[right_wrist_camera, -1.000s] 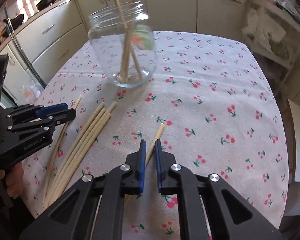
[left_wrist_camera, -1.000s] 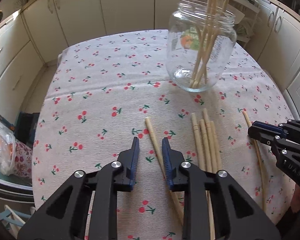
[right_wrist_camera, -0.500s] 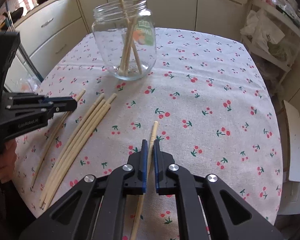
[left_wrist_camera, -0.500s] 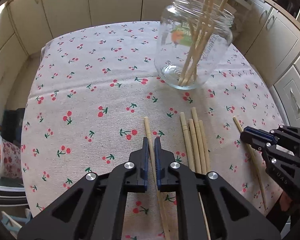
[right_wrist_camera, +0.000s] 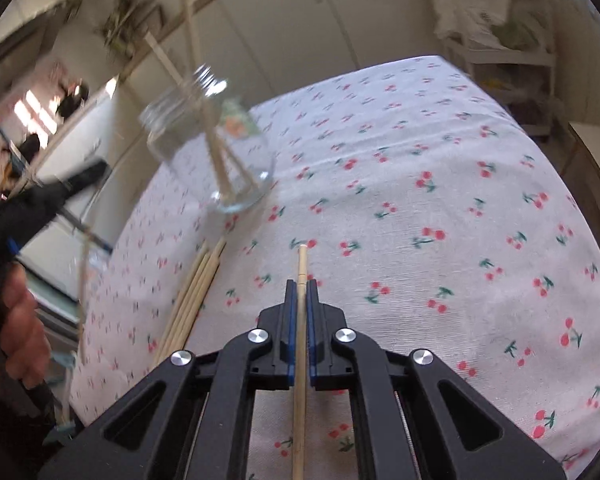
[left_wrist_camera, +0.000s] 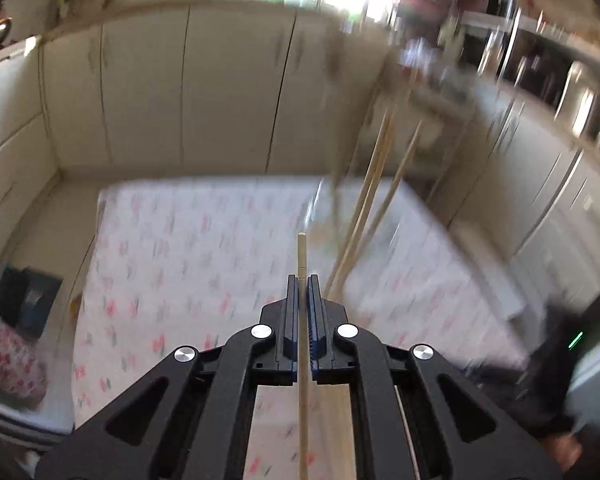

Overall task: Organize utensils
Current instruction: 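Close the right gripper on a stick while the left gripper grasps another, then lift both held sticks upright and carry them over the glass jar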

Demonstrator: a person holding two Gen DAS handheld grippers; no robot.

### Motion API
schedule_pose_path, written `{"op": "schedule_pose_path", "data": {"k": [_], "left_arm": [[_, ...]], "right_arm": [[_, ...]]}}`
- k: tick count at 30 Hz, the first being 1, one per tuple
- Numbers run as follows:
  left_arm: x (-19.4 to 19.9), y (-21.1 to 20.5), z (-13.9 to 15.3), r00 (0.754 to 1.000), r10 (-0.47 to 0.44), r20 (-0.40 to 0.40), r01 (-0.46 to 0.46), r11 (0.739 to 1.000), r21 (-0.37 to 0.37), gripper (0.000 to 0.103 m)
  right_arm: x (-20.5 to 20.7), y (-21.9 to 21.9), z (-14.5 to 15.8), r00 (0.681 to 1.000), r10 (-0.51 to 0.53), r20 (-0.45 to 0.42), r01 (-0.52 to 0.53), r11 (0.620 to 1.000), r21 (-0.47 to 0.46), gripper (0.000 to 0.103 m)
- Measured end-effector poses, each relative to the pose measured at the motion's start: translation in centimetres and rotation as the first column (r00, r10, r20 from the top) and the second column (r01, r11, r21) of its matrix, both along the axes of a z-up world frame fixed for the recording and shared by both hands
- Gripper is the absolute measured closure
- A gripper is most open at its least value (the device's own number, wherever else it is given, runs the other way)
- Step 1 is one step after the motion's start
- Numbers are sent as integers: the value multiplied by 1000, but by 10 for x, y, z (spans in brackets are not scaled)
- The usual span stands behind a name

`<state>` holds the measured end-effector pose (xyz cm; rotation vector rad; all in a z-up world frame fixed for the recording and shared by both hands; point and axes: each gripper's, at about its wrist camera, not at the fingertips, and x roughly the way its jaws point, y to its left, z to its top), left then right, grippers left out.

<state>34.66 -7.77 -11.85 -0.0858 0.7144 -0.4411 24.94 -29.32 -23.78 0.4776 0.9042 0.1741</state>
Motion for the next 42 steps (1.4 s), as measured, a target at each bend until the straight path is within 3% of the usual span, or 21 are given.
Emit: {"op": "schedule_pose_path", "data": {"k": [5,11,19,23,34,42], "left_arm": [[8,-2,41,986,59,155,-42,993,-114,99],[20,-10,76,930,197,309,-123,962,-243,99],[47,-29,98,875,287,389,-171,937,-304,99],[61,-42,92,847,315,429,-199,935,-294,99],[55,-63,45,833,283,475,-218,958,-188,99],[44,-58,26,852,240,465,-210,971,-117,99]], "right_arm": [[-3,-16,2,996,-82,25,81,995,51,98],[-5,-20,5,994,-103,44,100,994,53,98],[-8,-26,1,992,-119,38,115,990,84,98],[-12,-34,3,986,-160,53,154,982,111,98],[-15,-42,4,979,-191,71,179,973,144,98],[-15,-47,11,972,-217,90,199,964,175,98]]}}
